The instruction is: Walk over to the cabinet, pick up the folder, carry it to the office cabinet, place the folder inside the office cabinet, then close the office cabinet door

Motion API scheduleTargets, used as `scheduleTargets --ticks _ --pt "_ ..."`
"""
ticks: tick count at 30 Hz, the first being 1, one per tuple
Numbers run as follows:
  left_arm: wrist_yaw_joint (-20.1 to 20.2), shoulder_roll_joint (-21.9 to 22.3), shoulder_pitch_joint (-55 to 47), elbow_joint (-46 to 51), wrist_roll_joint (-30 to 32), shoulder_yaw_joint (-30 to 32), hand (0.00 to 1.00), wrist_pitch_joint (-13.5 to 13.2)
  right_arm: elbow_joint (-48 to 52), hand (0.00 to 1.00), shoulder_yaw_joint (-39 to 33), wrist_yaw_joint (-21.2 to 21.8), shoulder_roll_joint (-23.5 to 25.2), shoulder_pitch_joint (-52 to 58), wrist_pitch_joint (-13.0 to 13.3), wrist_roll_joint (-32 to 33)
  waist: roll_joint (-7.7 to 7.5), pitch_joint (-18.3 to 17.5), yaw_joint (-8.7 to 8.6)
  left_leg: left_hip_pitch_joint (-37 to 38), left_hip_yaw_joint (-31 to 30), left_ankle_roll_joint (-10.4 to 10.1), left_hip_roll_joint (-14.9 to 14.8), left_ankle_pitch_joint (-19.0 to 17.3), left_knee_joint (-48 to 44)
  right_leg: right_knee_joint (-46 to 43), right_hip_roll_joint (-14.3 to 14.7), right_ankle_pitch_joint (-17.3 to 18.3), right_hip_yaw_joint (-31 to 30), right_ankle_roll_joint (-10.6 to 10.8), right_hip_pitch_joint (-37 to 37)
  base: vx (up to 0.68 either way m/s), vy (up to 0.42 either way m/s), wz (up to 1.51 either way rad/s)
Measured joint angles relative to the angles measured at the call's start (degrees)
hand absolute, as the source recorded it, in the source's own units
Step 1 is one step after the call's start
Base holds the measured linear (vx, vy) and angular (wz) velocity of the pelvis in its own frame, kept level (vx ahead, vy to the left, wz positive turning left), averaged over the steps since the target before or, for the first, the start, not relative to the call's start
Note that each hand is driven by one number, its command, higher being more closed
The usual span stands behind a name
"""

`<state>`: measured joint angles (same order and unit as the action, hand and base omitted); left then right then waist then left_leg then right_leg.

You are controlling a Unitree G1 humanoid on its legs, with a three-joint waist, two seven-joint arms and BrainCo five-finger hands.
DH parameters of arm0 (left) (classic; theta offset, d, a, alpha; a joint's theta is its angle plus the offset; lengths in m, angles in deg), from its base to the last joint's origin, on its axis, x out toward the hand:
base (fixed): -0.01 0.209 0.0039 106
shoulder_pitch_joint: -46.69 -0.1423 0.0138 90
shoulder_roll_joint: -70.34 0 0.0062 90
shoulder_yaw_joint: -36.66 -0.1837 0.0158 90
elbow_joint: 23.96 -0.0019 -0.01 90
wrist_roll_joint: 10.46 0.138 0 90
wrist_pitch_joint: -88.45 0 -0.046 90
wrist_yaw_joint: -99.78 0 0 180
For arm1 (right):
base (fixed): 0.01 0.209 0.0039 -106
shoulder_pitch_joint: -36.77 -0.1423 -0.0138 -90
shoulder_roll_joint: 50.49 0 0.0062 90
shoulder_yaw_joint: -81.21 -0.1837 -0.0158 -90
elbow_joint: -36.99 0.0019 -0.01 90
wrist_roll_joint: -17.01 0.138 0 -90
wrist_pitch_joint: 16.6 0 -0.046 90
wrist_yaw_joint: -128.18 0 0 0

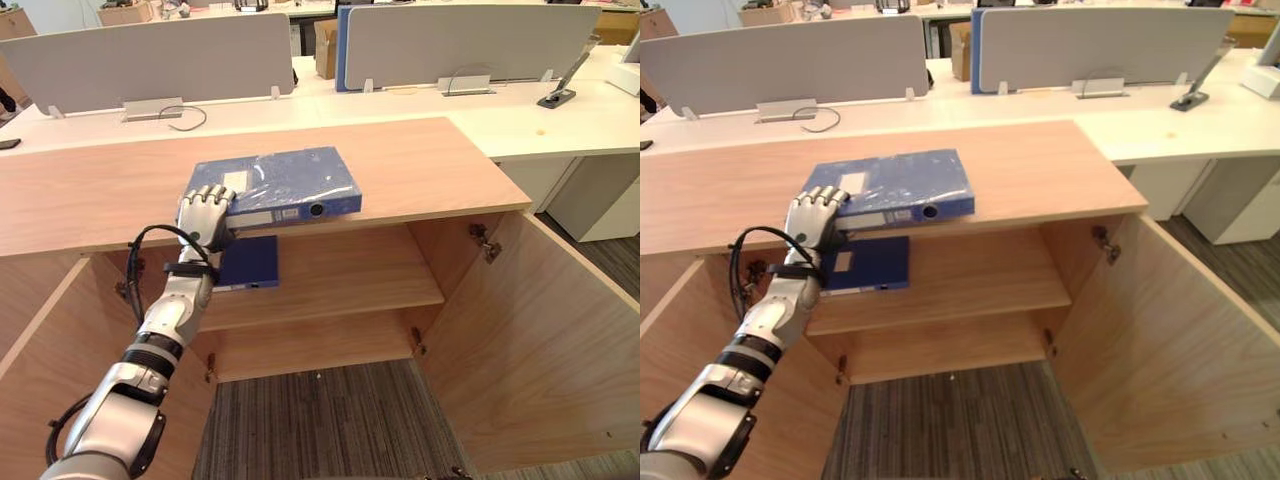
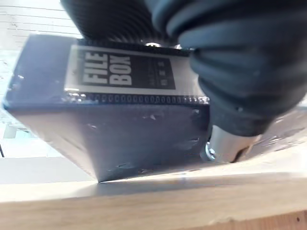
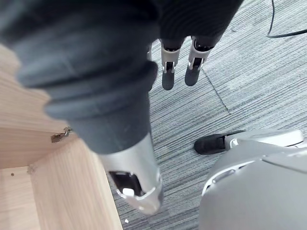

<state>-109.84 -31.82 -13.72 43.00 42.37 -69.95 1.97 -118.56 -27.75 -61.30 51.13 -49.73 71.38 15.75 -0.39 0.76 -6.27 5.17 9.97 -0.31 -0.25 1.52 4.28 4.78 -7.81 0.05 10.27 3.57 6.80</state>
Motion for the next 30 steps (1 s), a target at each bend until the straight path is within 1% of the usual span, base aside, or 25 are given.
scheduleTargets --ticks 2,3,5,8,10,11,13,14,15,16,17,18,19,21,22,24,25,27,28,30 --pt "0.06 1.17 -2.85 5.85 -1.96 -0.11 1.00 -0.20 -0.01 0.00 0.00 -0.12 0.00 0.03 -0.09 -0.01 0.04 0.10 0.21 -0.04 -0.25 0.04 0.08 0.06 0.41 0.00 -0.01 0.02 0.21 0.01 -0.12 0.00 0.001 0.05" --pt "0.00 3.02 -6.58 12.90 -3.32 -0.53 1.00 -1.16 -0.01 0.00 -0.02 -0.19 0.00 0.00 -0.11 -0.01 0.06 0.49 0.34 -0.10 -0.43 0.05 0.13 0.10 0.60 0.00 -0.02 0.03 0.45 0.02 -0.19 0.00 0.000 0.06" --pt "0.00 4.84 -10.03 19.43 -4.42 -2.01 1.00 -3.35 -0.01 0.00 -0.03 -0.23 0.01 0.00 -0.17 -0.04 0.09 1.15 0.81 -0.17 -0.69 0.05 0.17 0.10 0.60 -0.01 -0.03 0.03 0.61 0.02 -0.19 0.00 0.000 0.04" --pt "0.61 7.06 -14.13 25.86 -8.11 -3.93 1.00 -7.08 0.05 0.00 0.00 -0.23 0.04 -0.13 -0.25 -0.06 0.10 1.25 1.15 -0.16 -1.19 0.05 0.13 0.10 0.61 -0.02 0.00 0.04 0.66 0.00 -0.16 0.00 0.000 0.00" --pt "1.38 9.42 -17.66 29.56 -12.60 -4.30 1.00 -9.35 0.06 0.00 0.04 -0.26 0.05 -0.02 -0.24 -0.05 0.10 1.25 1.23 -0.16 -1.20 0.05 0.10 0.10 0.61 -0.03 0.01 0.05 0.65 -0.01 -0.15 -0.02 -0.006 0.00" --pt "1.42 9.96 -18.56 30.21 -13.79 -4.28 1.00 -9.88 0.06 0.00 0.08 -0.27 0.05 0.10 -0.24 -0.04 0.11 1.25 1.28 -0.16 -1.20 0.05 0.10 0.10 0.62 -0.03 0.01 0.05 0.65 -0.02 -0.15 -0.05 -0.010 -0.01" --pt "2.57 11.25 -21.91 32.75 -21.73 -4.20 1.00 -12.23 0.10 0.00 0.52 -0.48 0.08 0.69 -0.24 0.14 0.11 1.24 1.78 -0.12 -1.18 0.05 0.07 0.10 0.63 -0.02 0.01 0.07 0.60 -0.04 -0.15 -0.06 -0.008 -0.02" --pt "2.91 11.48 -22.61 33.09 -23.77 -4.18 1.00 -12.85 0.13 0.00 0.64 -0.68 0.10 0.71 -0.24 0.18 0.11 1.24 2.01 -0.12 -1.18 0.05 0.07 0.11 0.63 -0.02 0.01 0.07 0.58 -0.04 -0.15 -0.07 -0.007 -0.01" --pt "4.35 12.02 -23.97 33.52 -29.79 -3.79 1.00 -14.27 0.16 0.00 1.14 -0.85 0.09 0.98 -0.24 0.93 0.11 1.22 2.40 -0.11 -1.18 0.04 0.06 0.15 0.64 -0.02 0.01 0.08 0.55 -0.03 -0.16 -0.05 -0.005 -0.01" --pt "5.21 12.14 -24.66 33.70 -34.46 -3.62 1.00 -15.16 0.20 0.00 1.59 -0.86 0.09 1.05 -0.23 1.82 0.11 1.21 2.49 -0.12 -1.18 0.04 0.04 0.19 0.64 -0.02 0.01 0.08 0.54 -0.03 -0.17 -0.06 -0.007 -0.01" --pt "7.19 12.49 -26.18 33.91 -43.71 -2.66 1.00 -16.85 0.51 0.00 2.96 -0.87 0.07 1.07 -0.24 3.13 0.10 1.21 2.53 -0.13 -1.19 0.04 0.02 0.25 0.65 -0.02 0.03 0.08 0.52 -0.02 -0.19 -0.07 -0.008 -0.01" --pt "9.57 13.02 -27.87 33.83 -52.81 -1.13 1.00 -17.90 1.32 0.00 4.18 -0.87 0.15 1.06 -0.18 4.72 0.14 1.18 2.52 -0.18 -1.18 0.04 0.00 0.31 0.65 -0.02 0.04 0.08 0.49 -0.01 -0.27 -0.05 -0.007 -0.01" --pt "10.61 13.35 -28.80 33.73 -56.91 -0.29 1.00 -18.12 1.91 0.00 4.93 -0.86 0.14 1.06 -0.17 5.20 0.16 1.16 2.52 -0.20 -1.18 0.04 -0.01 0.33 0.65 -0.02 0.05 0.08 0.47 0.00 -0.30 -0.05 -0.008 -0.01" --pt "14.17 15.06 -32.07 33.30 -71.81 2.63 1.00 -18.55 4.39 0.00 6.99 -0.83 0.15 1.02 0.27 9.20 0.06 0.96 2.66 -0.60 -1.19 0.01 -0.05 0.40 0.65 -0.03 0.10 0.06 0.43 0.03 -0.71 -0.02 -0.004 0.00" --pt "14.70 15.45 -32.73 33.01 -74.35 3.30 1.00 -18.65 5.32 0.00 7.44 -0.83 0.20 1.04 0.35 9.78 0.07 0.76 2.77 -0.91 -1.20 0.00 -0.07 0.45 0.64 -0.04 0.12 0.05 0.42 0.04 -1.03 0.00 0.000 0.00" --pt "16.89 16.81 -35.04 31.30 -82.62 5.80 1.00 -18.60 10.73 0.00 9.81 -0.81 0.32 1.12 1.09 12.04 0.04 0.59 2.96 -1.55 -1.25 0.01 -0.09 0.59 0.63 -0.09 0.17 -0.02 0.40 0.11 -1.67 0.00 0.000 0.00" --pt "17.28 17.07 -35.60 31.10 -84.19 6.11 1.00 -18.59 12.42 0.00 10.38 -0.81 0.35 1.16 1.27 12.49 0.03 0.58 2.98 -1.56 -1.26 0.01 -0.09 0.59 0.63 -0.08 0.19 -0.02 0.39 0.11 -1.66 0.00 0.000 0.00" --pt "18.93 18.39 -36.99 30.24 -88.97 7.07 1.00 -18.45 19.85 0.00 11.92 -0.82 0.56 1.16 2.16 13.91 0.00 0.52 3.30 -1.68 -1.29 0.02 -0.14 0.60 0.62 -0.08 0.25 -0.04 0.27 0.10 -1.71 0.00 0.000 0.00" --pt "19.35 18.75 -37.33 30.24 -89.97 7.23 1.00 -18.34 21.91 0.00 12.05 -0.82 0.69 1.19 2.32 14.22 0.00 0.50 3.37 -1.72 -1.29 0.02 -0.17 0.60 0.62 -0.08 0.28 -0.05 0.23 0.09 -1.74 0.00 0.000 0.00" --pt "20.99 19.47 -38.88 30.08 -92.88 7.49 1.00 -17.65 28.21 0.00 12.62 -0.82 0.92 1.25 3.75 15.87 -0.05 0.06 3.43 -1.83 -1.29 0.02 -0.27 0.61 0.62 -0.12 0.37 -0.06 0.21 0.09 -1.85 -0.02 -0.005 0.00"
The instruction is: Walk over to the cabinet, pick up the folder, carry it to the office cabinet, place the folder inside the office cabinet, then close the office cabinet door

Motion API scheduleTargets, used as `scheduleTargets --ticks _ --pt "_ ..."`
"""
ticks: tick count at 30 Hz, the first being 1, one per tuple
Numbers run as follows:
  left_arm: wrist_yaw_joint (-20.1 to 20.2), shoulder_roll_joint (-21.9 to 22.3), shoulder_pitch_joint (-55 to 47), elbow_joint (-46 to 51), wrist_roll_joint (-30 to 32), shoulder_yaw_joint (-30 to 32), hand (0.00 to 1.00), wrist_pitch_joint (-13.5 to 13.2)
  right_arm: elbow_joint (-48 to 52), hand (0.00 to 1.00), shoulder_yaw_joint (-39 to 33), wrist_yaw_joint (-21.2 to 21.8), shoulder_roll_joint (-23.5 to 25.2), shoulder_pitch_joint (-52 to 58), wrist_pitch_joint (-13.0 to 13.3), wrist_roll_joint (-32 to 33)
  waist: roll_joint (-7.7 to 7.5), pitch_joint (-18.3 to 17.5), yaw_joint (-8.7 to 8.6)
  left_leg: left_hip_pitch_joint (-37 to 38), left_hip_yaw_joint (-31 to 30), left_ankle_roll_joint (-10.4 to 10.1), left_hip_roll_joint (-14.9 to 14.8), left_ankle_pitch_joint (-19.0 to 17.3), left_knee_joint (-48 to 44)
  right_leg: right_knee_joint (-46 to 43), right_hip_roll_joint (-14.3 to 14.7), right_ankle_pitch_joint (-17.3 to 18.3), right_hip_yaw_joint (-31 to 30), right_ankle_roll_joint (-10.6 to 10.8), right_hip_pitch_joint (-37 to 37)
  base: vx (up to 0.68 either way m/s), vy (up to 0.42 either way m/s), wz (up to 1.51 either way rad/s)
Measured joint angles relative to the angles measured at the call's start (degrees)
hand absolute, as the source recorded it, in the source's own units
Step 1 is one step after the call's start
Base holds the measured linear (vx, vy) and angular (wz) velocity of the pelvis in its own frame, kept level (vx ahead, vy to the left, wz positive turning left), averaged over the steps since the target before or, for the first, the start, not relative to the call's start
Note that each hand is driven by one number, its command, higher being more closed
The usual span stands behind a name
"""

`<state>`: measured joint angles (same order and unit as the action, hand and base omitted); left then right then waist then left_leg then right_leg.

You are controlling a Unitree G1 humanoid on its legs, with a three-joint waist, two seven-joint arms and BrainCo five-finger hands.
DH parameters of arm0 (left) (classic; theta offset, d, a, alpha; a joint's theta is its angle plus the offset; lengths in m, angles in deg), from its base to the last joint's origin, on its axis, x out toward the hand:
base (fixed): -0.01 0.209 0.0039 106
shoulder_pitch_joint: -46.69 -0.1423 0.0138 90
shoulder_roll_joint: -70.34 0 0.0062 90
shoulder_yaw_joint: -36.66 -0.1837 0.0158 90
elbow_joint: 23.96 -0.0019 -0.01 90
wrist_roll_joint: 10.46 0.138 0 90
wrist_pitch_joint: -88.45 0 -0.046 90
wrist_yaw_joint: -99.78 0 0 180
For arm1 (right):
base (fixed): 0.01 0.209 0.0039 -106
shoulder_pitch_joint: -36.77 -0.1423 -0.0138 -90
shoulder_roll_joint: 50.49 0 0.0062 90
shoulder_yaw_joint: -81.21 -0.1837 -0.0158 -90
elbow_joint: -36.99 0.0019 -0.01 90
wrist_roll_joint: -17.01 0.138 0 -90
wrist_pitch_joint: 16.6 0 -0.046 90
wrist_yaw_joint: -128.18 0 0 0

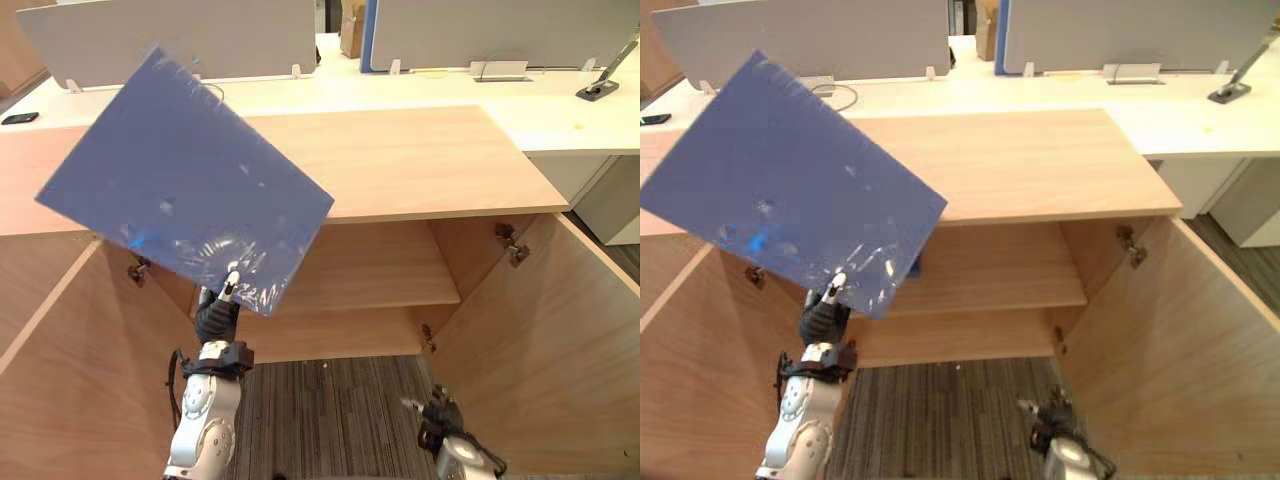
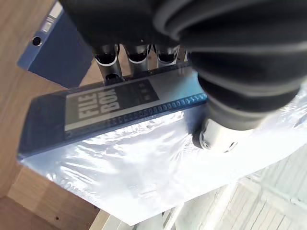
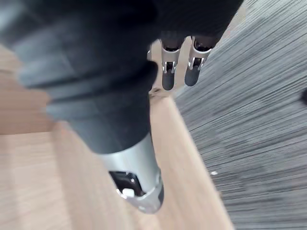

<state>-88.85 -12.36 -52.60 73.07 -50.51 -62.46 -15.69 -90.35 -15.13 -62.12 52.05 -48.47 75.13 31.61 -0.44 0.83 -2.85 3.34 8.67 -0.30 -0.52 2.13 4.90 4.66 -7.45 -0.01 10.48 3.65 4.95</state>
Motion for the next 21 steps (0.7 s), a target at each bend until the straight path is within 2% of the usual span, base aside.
scheduleTargets --ticks 4,10,15,17,21 --pt "2.08 0.93 -1.31 -1.05 -1.27 0.27 1.00 0.65 5.75 0.00 0.48 0.02 0.35 0.09 0.69 0.26 -0.09 -0.59 0.30 -0.08 0.00 -0.02 -0.08 0.12 0.00 -0.23 0.04 -0.01 -0.02 0.00 -0.16 -0.04 -0.008 0.00" --pt "3.00 2.12 -2.77 -1.28 -1.23 0.85 1.00 2.29 16.81 0.00 1.44 0.16 1.48 0.64 0.90 1.79 -0.14 -0.57 0.53 -0.27 1.27 -0.04 -0.36 0.13 -0.36 -1.68 0.06 0.09 -1.75 0.11 -1.65 -0.06 0.005 -0.12" --pt "3.75 2.68 -2.85 -1.69 -0.71 1.26 1.00 3.38 32.88 0.00 4.00 3.68 1.41 -0.04 2.95 6.26 -0.27 -0.51 0.65 -0.27 1.21 -0.03 -0.55 0.17 -0.68 -2.00 0.22 0.17 -1.78 0.23 -1.68 -0.03 -0.005 0.00" --pt "4.24 2.65 -2.77 -1.69 -0.40 1.41 1.00 3.54 36.24 0.00 4.42 4.91 1.41 -1.79 3.47 6.99 -0.35 -0.52 0.70 -0.27 1.21 -0.03 -0.64 0.17 -0.77 -2.02 0.31 0.17 -1.79 0.23 -1.65 0.00 0.000 0.00" --pt "9.51 1.95 -1.56 -1.69 -0.28 2.20 1.00 3.64 42.75 0.00 4.17 9.13 -0.22 -8.96 5.31 13.07 -0.61 -0.68 0.85 -0.26 1.14 -0.03 -0.79 0.17 -1.06 -2.15 0.45 0.15 -1.79 0.22 -1.52 -0.01 -0.003 0.00"
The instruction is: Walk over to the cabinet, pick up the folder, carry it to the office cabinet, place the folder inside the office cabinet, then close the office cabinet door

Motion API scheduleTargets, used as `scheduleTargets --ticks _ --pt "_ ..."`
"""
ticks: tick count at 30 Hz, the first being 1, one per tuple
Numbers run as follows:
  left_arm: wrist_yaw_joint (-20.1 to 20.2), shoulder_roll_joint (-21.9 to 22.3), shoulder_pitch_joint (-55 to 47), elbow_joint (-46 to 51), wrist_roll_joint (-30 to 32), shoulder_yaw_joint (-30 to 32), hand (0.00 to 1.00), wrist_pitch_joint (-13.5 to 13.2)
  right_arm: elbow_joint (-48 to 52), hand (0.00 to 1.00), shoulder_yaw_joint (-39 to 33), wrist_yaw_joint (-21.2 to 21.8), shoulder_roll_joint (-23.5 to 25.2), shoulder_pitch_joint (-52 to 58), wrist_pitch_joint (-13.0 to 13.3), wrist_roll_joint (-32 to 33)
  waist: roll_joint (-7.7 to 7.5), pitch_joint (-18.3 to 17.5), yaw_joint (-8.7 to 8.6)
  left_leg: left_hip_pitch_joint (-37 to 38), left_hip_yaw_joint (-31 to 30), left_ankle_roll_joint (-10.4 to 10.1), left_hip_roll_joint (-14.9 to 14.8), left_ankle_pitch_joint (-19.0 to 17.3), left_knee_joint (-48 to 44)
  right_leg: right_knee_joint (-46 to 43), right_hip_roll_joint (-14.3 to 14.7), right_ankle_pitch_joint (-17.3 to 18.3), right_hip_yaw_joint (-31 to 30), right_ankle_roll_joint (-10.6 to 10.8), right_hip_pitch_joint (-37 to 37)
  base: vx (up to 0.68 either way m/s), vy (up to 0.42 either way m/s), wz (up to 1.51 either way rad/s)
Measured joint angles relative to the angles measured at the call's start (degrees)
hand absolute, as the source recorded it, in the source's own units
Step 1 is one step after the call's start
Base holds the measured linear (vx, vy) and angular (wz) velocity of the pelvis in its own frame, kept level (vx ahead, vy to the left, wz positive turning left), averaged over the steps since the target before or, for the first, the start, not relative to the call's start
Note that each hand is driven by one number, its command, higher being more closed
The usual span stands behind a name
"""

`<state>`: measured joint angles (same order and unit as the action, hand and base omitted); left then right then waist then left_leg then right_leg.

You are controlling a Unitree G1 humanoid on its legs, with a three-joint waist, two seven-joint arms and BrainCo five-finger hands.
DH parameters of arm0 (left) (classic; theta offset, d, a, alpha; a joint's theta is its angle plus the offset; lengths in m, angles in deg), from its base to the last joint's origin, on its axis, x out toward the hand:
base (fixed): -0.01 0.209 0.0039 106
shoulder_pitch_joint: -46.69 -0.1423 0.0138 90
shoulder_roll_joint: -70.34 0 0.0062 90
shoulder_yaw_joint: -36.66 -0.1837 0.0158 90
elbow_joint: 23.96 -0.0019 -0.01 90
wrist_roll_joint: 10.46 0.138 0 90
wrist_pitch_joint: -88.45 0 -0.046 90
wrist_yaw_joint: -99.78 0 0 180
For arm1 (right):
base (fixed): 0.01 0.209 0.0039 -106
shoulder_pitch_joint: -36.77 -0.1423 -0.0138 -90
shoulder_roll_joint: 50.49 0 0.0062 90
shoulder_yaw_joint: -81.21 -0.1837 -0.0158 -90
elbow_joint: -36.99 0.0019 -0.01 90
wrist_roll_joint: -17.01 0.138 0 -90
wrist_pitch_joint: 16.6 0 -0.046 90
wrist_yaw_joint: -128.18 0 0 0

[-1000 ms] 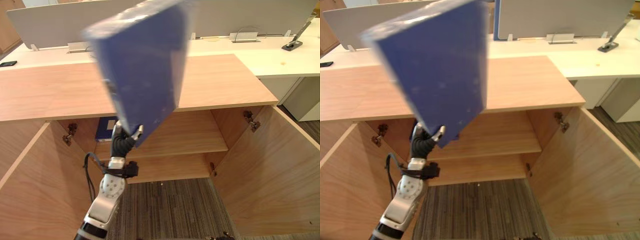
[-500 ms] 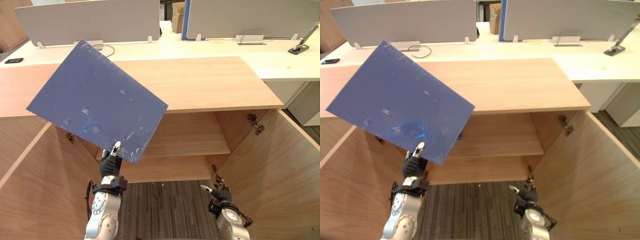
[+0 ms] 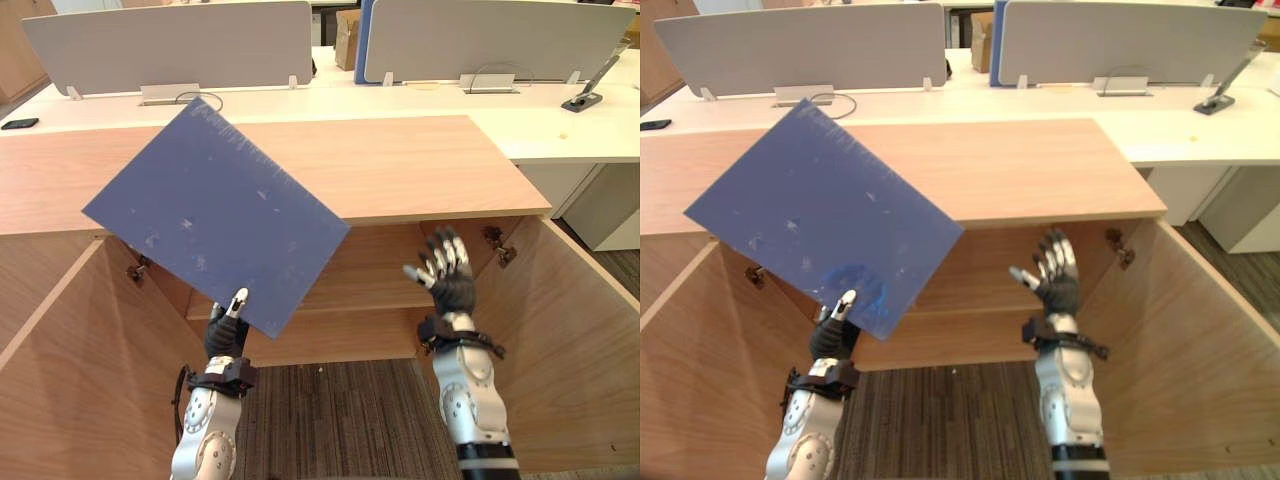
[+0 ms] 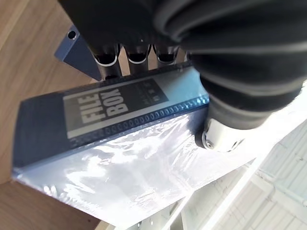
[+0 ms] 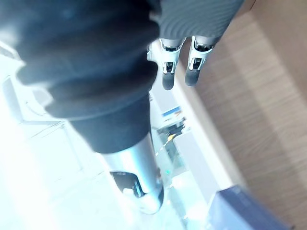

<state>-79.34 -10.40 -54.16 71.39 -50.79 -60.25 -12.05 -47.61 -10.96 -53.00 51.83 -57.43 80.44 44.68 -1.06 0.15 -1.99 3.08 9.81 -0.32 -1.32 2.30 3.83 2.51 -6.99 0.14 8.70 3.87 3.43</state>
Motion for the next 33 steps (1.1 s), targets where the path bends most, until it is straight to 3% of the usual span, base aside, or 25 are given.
scheduleTargets --ticks 7,13,21,33 --pt "5.56 -0.25 3.83 0.39 -0.94 1.35 1.00 -0.03 3.97 0.00 0.01 4.80 -2.81 -5.90 1.07 6.14 -0.07 -0.06 0.28 0.38 0.07 0.00 -0.05 0.00 -0.15 -0.59 -0.01 0.01 -0.22 0.00 0.06 -0.03 0.003 -0.01" --pt "6.44 -0.24 3.85 0.47 -0.61 1.37 1.00 -0.04 3.59 0.00 1.87 6.16 -5.38 -9.70 1.00 8.81 -0.08 -0.07 0.34 0.51 0.26 0.02 -0.04 0.02 -0.15 -0.91 -0.04 0.02 -0.50 0.00 -0.05 -0.02 0.003 -0.02" --pt "6.68 -3.46 5.18 0.03 0.58 -5.51 1.00 -0.16 -16.04 0.00 6.28 5.91 -11.66 -24.44 0.80 16.48 -0.94 -0.71 1.46 -0.03 -0.18 0.12 -0.06 0.51 -0.14 -1.03 -0.01 -0.01 -0.27 -0.04 -0.28 -0.01 -0.002 0.02" --pt "7.53 -8.38 6.80 -3.28 6.07 -11.10 1.00 -0.25 -24.72 0.00 17.44 7.81 -17.90 -39.76 -1.37 15.83 -1.24 -0.72 1.56 -0.25 -0.28 0.20 -0.09 0.57 -0.12 -1.06 0.05 -0.01 -0.24 -0.05 -0.40 0.00 0.000 0.00"
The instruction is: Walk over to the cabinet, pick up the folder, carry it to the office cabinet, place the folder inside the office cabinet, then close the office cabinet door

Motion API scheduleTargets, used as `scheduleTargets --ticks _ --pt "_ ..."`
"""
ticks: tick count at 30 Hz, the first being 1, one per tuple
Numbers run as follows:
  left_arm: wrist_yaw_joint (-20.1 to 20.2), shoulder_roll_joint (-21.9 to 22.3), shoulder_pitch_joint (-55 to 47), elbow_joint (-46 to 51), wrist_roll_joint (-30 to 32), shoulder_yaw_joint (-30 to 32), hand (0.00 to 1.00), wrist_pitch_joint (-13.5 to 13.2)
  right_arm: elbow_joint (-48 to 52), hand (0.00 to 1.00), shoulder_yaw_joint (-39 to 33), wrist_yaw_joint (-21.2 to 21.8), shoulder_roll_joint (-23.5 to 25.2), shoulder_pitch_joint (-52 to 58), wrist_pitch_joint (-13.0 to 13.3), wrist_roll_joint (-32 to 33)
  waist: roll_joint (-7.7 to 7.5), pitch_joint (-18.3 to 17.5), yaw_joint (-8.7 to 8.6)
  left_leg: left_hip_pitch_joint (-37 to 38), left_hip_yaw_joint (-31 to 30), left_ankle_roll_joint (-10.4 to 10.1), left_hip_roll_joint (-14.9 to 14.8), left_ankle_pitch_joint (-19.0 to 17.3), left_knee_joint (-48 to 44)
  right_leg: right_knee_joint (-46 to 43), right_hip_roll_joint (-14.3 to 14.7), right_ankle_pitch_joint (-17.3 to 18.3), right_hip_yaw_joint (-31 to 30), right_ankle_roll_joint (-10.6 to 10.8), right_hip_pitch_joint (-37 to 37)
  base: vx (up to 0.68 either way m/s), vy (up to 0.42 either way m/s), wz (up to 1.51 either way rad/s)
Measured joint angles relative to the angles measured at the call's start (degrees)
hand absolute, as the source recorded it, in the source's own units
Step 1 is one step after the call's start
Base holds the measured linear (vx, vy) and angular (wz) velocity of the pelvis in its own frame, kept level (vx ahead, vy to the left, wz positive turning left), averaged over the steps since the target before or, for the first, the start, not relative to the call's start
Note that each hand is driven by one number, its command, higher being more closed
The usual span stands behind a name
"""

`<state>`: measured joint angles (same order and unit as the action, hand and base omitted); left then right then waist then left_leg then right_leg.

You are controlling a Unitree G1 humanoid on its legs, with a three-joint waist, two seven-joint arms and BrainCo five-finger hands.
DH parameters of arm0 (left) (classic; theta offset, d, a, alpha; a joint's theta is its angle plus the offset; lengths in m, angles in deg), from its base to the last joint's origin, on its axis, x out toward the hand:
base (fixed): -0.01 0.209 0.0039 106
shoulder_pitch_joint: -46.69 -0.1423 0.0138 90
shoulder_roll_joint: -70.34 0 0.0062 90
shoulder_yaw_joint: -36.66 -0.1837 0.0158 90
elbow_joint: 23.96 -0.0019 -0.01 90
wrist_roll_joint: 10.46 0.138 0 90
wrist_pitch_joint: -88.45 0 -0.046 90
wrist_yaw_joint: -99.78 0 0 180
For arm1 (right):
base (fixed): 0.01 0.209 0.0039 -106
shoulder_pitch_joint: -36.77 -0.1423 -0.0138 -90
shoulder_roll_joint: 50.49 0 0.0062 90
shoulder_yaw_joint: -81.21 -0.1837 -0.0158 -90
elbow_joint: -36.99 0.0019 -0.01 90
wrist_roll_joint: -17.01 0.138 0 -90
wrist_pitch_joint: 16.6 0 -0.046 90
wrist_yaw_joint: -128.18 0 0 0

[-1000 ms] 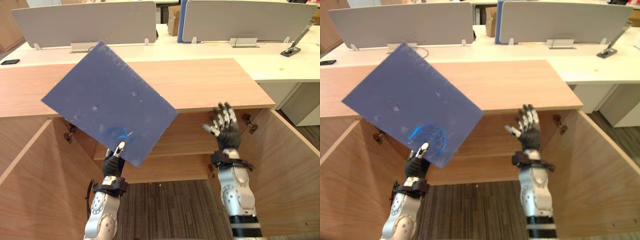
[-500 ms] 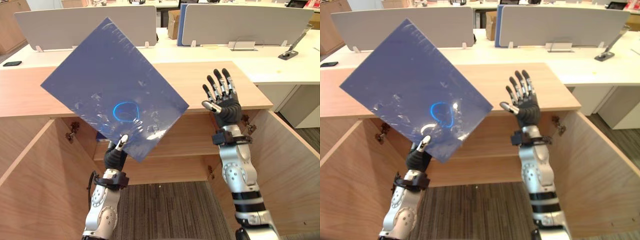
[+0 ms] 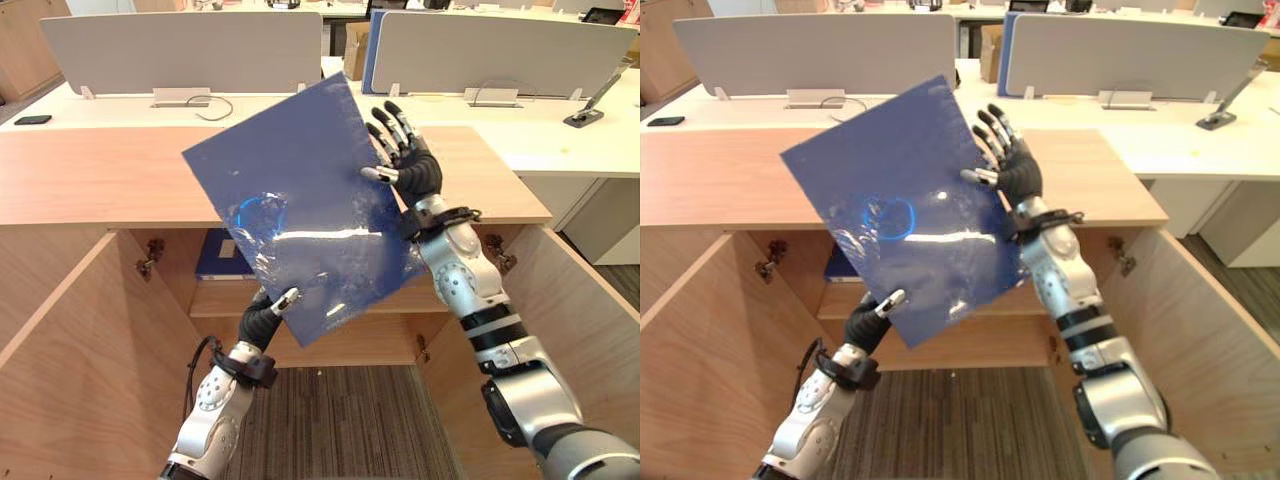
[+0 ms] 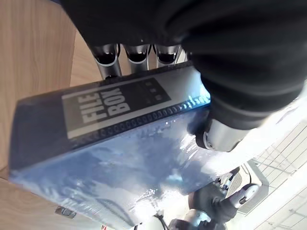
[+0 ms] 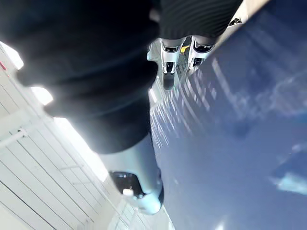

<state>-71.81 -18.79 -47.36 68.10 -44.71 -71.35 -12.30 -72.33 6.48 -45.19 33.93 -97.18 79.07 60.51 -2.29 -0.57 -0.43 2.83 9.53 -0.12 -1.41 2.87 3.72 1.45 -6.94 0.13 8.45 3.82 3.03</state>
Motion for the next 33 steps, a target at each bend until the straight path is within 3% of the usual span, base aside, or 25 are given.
scheduleTargets --ticks 10,19,33 --pt "0.00 -3.71 0.91 -1.31 -0.04 -0.65 1.00 -1.62 -1.68 0.00 13.42 3.00 -11.25 -9.13 -2.08 -1.81 -0.69 -0.14 0.01 -0.78 -0.15 0.02 -0.11 0.20 0.09 -0.22 0.13 -0.02 0.12 -0.03 -0.75 0.00 0.000 0.00" --pt "-0.01 -9.49 0.71 -1.64 0.09 -4.12 1.00 -0.87 1.58 0.00 21.41 6.37 -22.52 -10.23 -4.79 -0.68 -1.19 -0.34 -0.06 -0.83 0.12 -0.03 -0.17 0.22 0.58 0.18 0.22 -0.04 -0.08 -0.06 -1.26 -0.01 0.001 0.00" --pt "-0.07 -14.10 0.50 -3.35 5.39 -5.47 1.00 2.42 1.48 0.00 24.93 6.93 -26.39 -4.13 -9.10 1.13 -1.22 -0.90 -0.01 -0.89 0.63 -0.27 -1.02 0.29 0.46 0.59 1.07 -0.41 -0.68 -0.61 -1.16 -0.01 -0.004 -0.02"
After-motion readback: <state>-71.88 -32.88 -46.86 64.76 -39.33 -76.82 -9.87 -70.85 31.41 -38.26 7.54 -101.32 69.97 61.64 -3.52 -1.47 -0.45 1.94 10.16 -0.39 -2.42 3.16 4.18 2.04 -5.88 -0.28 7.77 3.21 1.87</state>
